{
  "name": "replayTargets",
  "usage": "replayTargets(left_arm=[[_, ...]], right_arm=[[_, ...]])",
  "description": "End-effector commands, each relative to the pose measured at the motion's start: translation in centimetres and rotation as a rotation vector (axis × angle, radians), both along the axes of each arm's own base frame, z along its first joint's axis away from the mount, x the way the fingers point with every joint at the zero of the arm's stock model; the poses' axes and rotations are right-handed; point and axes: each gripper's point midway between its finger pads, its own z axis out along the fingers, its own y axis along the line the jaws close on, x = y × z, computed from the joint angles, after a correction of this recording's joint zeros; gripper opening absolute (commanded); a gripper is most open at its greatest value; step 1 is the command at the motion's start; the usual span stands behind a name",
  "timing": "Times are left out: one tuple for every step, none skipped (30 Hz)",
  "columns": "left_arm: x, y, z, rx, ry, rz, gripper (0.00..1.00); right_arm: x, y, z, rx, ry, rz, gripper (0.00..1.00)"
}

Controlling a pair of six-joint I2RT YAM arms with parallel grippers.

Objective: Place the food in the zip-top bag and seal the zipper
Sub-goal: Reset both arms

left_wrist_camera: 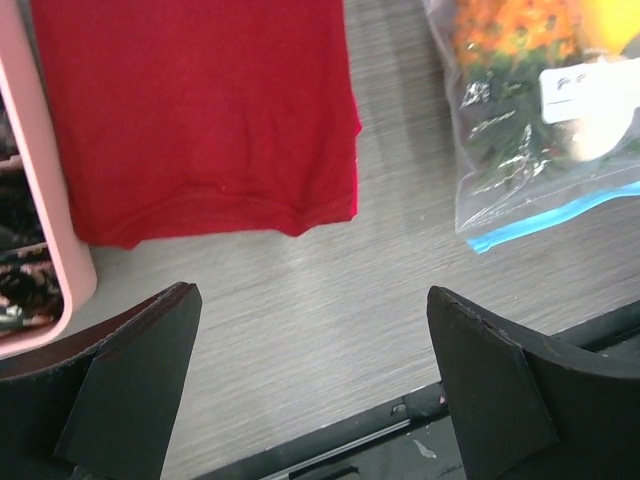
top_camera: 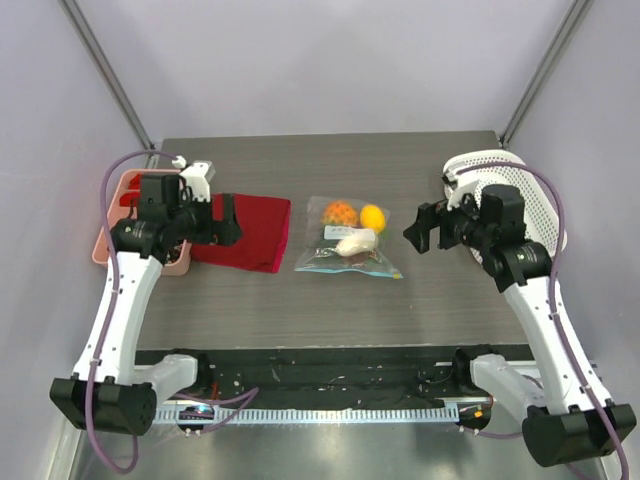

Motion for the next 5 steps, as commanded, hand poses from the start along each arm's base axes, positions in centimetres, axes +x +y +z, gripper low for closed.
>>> replayTargets(left_arm=[[-1.29, 1.38, -0.76, 0.051, 0.003, 0.044, 1.00], [-1.56, 1.49, -0.87, 0.056, 0.008, 0.046, 1.00], [-1.67, 1.53, -0.72, 0.057, 0.005, 0.048, 1.00], [-1.81, 1.50, -0.61, 0.056, 0.005, 0.044, 1.00], [-1.78, 1.43, -0.15, 0.055, -0.004, 0.038, 1.00]], right_arm=[[-0.61, -0.48, 1.14, 0.143, 0.004, -0.075, 0.95], [-0.75, -0.60, 1.23, 0.160, -0.003, -0.081, 0.96], [-0.69, -0.79, 1.35, 0.165, -0.010, -0.090, 0.95], [-0.63, -0.97, 1.47, 0.180, -0.007, -0.106, 0.95], [-0.58, -1.03, 1.87, 0.190, -0.012, -0.107, 0.95]])
